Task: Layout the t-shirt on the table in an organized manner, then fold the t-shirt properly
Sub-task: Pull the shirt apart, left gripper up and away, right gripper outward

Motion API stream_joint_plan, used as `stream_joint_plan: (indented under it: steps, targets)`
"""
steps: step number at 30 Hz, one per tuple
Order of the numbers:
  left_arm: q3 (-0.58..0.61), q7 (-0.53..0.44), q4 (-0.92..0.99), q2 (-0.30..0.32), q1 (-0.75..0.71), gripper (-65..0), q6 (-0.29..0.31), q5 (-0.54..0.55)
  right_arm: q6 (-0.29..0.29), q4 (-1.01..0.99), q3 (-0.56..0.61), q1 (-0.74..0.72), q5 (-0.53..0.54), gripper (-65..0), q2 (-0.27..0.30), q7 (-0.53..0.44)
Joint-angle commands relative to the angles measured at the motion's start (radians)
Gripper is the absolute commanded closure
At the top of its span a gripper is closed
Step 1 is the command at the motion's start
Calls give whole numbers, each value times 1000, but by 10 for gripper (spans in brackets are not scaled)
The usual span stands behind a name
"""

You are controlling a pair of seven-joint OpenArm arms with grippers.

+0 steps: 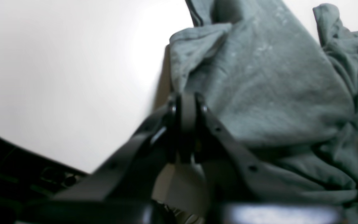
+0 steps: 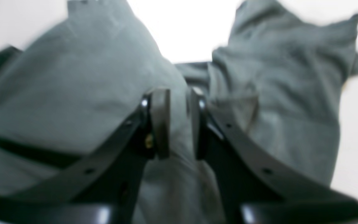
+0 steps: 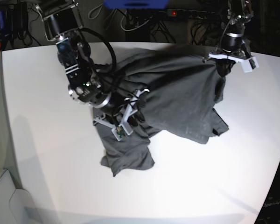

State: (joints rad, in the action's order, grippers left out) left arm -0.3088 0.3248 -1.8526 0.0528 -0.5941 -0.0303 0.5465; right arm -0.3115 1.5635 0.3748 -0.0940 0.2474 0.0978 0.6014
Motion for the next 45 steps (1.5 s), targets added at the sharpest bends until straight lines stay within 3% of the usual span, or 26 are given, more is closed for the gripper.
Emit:
stream_joint_plan:
  steps: [1,5,11,14,27,36,45]
  targets:
    - [-2,-22,-15,3,1,-5,5,2,-4,1,-4,-37,8,-166,1,-34]
    - [1,-22,-15,3,21,-5,5,2,-4,-48,-6,-69,8,-244,13,-30]
    - [3,-22,-14,3,35,-5,5,2,-4,-48,-4,-76,8,-415,21,-39]
    - [3,-20,-14,3,38,-5,5,2,-4,-62,-4,-88,8,-455,21,-39]
    - [3,-20,-14,2,36,-5,5,2,-4,-209,-4,-174,8,-456,18,-44]
    - [3,-20,-14,2,36,-5,5,2,-4,-217,-6,-171,8,-453,18,-103]
    - [3,-20,-14,2,36,-5,5,2,-4,-292,-4,-178,8,-343,16,-105]
